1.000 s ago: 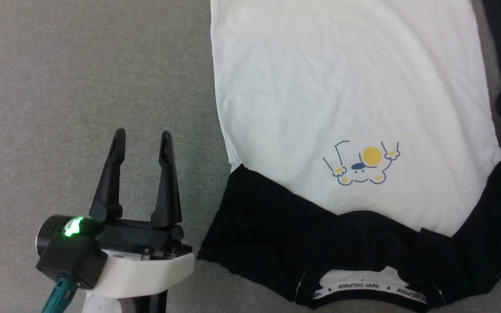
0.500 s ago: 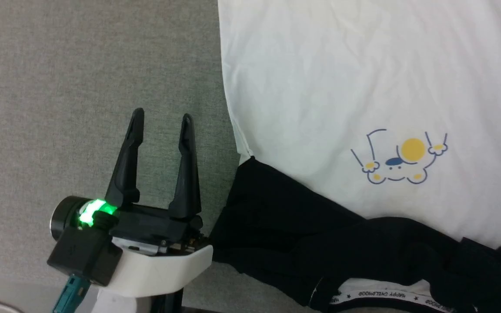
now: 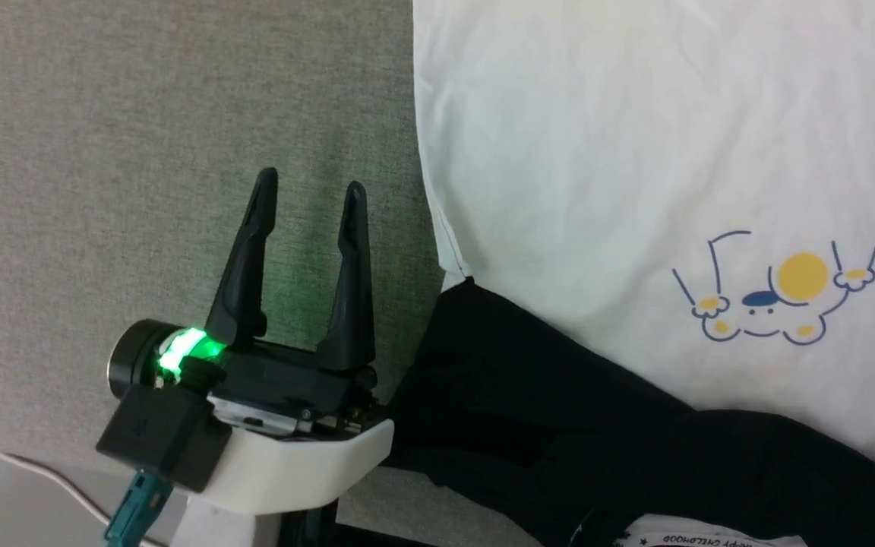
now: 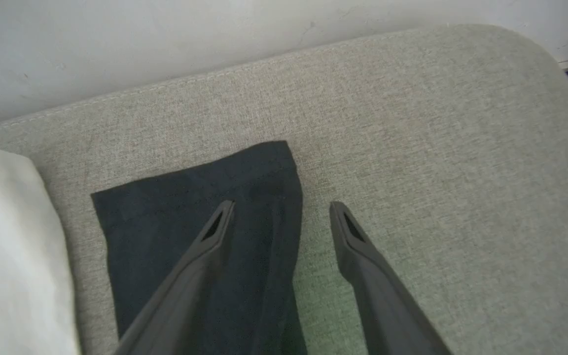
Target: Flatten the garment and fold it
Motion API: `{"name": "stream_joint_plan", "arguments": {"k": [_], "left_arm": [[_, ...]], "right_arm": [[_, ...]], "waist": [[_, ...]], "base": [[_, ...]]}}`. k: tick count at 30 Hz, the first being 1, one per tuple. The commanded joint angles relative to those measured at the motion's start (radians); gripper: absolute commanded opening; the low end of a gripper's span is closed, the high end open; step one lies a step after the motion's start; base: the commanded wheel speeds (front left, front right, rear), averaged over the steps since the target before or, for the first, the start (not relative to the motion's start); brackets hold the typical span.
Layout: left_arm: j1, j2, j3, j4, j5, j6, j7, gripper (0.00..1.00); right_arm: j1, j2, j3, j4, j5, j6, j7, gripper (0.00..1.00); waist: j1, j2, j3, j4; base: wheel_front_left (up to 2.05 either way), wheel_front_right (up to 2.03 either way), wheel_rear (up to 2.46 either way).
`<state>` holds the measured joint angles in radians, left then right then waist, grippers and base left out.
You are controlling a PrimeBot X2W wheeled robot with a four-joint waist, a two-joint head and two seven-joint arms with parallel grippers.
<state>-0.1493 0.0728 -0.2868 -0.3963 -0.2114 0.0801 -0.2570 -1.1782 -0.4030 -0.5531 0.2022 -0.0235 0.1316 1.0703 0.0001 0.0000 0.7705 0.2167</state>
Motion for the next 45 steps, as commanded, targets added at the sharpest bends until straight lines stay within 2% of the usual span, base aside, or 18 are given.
{"name": "stream_joint_plan", "arguments": {"k": [1,7,8,9,10,19,28,36,45], "left_arm": [[-0.017,-0.005,-0.001,0.004,0.011,-0.006,-0.005,1.0],[-0.032,-0.012,0.0,0.016,0.015,-0.017,-0.005,1.0],[-0.034,-0.012,0.002,0.016,0.016,-0.018,-0.005,1.0],[-0.035,-0.013,0.004,0.016,0.02,-0.018,-0.005,1.0],[-0.035,-0.013,0.005,0.015,0.023,-0.019,-0.005,1.0],[-0.024,-0.015,0.027,0.021,0.046,-0.025,-0.005,1.0],[0.039,0.007,0.062,0.037,0.052,-0.024,-0.005,1.0],[0.118,0.043,0.093,0.018,0.032,-0.015,0.028,1.0],[0.192,0.064,0.114,-0.019,0.014,0.0,0.059,1.0]], "right_arm": [[-0.006,0.005,-0.007,-0.004,-0.009,-0.001,0.002,1.0],[-0.002,0.026,-0.04,-0.006,-0.016,-0.001,0.01,1.0],[-0.002,0.029,-0.044,-0.007,-0.017,-0.001,0.01,0.7],[-0.002,0.03,-0.043,-0.01,-0.017,-0.001,0.002,0.3],[-0.002,0.032,-0.043,-0.012,-0.017,-0.001,-0.009,0.0],[0.027,0.042,-0.036,0.01,0.029,-0.001,-0.163,0.0],[0.177,0.029,-0.072,0.017,0.2,-0.001,-0.338,0.0],[0.39,0.023,-0.205,-0.017,0.311,-0.001,-0.407,0.0],[0.592,0.053,-0.394,-0.077,0.362,-0.001,-0.439,0.0]], "waist": [[-0.0001,0.0,0.021,0.009],[-0.0001,0.0,0.027,0.012],[-0.0001,0.0,0.027,0.013],[-0.0001,0.0,0.026,0.013],[-0.0001,0.0,0.025,0.013],[-0.0001,0.0,-0.047,-0.014],[-0.0001,0.0,-0.247,-0.053],[-0.0001,0.0,-0.414,-0.09],[-0.0001,0.0,-0.495,-0.117]], "base": [[0.0,0.0,0.0],[0.0,0.0,0.0],[0.0,0.0,0.0],[0.0,0.0,0.0],[0.0,0.0,0.0],[0.0,0.0,0.0],[0.0,0.0,0.0],[0.0,0.0,0.0],[0.0,0.0,0.0]]}}
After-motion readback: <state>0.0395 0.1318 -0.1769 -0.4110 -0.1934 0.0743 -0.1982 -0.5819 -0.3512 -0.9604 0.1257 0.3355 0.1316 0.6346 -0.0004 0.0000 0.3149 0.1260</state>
